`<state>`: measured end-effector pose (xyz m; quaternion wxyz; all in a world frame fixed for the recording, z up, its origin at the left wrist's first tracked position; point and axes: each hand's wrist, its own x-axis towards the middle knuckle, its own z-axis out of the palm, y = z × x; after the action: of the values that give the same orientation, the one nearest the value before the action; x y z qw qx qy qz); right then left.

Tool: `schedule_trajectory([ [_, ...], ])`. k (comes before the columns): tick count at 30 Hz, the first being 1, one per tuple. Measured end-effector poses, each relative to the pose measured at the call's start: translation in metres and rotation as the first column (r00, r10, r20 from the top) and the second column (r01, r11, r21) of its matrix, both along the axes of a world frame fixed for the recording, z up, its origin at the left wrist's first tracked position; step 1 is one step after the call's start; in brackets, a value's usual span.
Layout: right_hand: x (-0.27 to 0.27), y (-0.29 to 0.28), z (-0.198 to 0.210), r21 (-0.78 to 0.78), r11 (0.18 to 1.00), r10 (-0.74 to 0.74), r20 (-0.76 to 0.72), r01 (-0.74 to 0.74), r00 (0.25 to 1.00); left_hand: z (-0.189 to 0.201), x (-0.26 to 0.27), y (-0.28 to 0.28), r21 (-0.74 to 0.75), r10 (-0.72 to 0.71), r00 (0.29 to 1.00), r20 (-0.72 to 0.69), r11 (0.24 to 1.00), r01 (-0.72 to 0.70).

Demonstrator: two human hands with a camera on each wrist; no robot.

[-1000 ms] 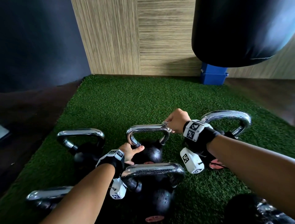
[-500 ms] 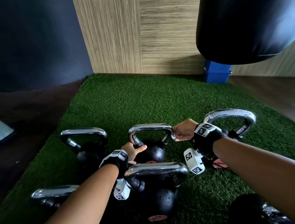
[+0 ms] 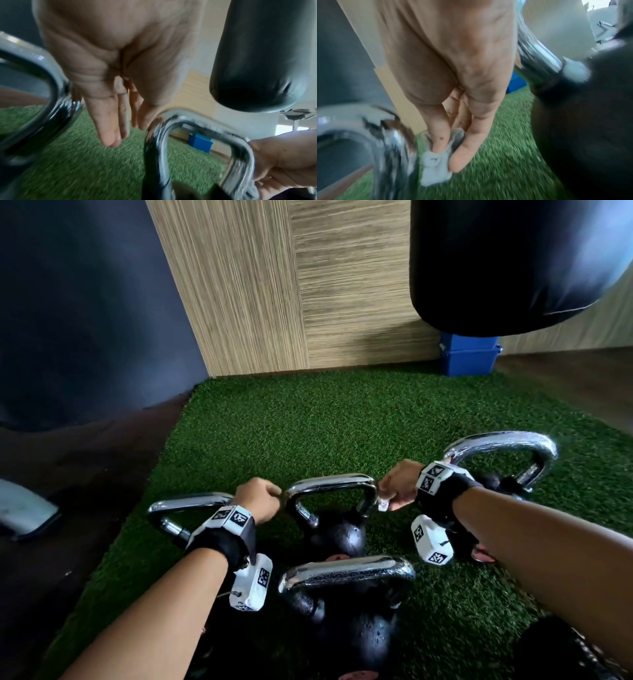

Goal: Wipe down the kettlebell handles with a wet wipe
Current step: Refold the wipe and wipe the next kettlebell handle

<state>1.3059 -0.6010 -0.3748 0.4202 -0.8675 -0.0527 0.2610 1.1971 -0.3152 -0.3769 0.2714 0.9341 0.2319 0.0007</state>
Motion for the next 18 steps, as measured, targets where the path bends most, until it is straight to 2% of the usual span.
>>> schedule_trajectory([
  [2, 0.010, 0.000, 0.030, -0.071, 0.995, 0.074, 0.100, -0.067, 0.992, 0.022, 0.002, 0.000, -0.106, 0.017, 0.981, 0.194, 0.994, 0.003],
  [3, 0.012, 0.001, 0.046, -0.039, 0.996, 0.089, 0.138, -0.084, 0.986, 0.033, 0.003, -0.001, -0.221, 0.021, 0.967, 0.255, 0.975, 0.037],
  [5, 0.012, 0.005, 0.072, 0.143, 0.983, 0.087, 0.173, -0.112, 0.981, 0.054, 0.004, -0.009, -0.464, 0.035, 0.951, 0.306, 0.878, 0.117],
  [7, 0.003, 0.016, 0.088, 0.290, 0.933, 0.161, 0.189, -0.212, 0.969, 0.070, 0.002, -0.020, -0.634, 0.038, 0.949, 0.314, 0.752, 0.180],
  [9, -0.009, 0.033, 0.098, 0.338, 0.881, 0.266, 0.225, -0.331, 0.937, 0.081, -0.001, -0.031, -0.714, 0.023, 0.950, 0.313, 0.666, 0.219],
  [11, -0.018, 0.050, 0.103, 0.362, 0.850, 0.299, 0.269, -0.384, 0.915, 0.087, -0.005, -0.039, -0.762, 0.005, 0.953, 0.302, 0.602, 0.238],
  [16, -0.025, 0.068, 0.097, 0.448, 0.813, 0.217, 0.358, -0.372, 0.908, 0.087, -0.010, -0.037, -0.855, 0.083, 0.950, 0.302, 0.465, 0.231],
  [18, -0.025, 0.071, 0.091, 0.374, 0.859, 0.146, 0.478, -0.351, 0.866, 0.083, -0.013, -0.034, -0.884, 0.081, 0.952, 0.295, 0.401, 0.240],
])
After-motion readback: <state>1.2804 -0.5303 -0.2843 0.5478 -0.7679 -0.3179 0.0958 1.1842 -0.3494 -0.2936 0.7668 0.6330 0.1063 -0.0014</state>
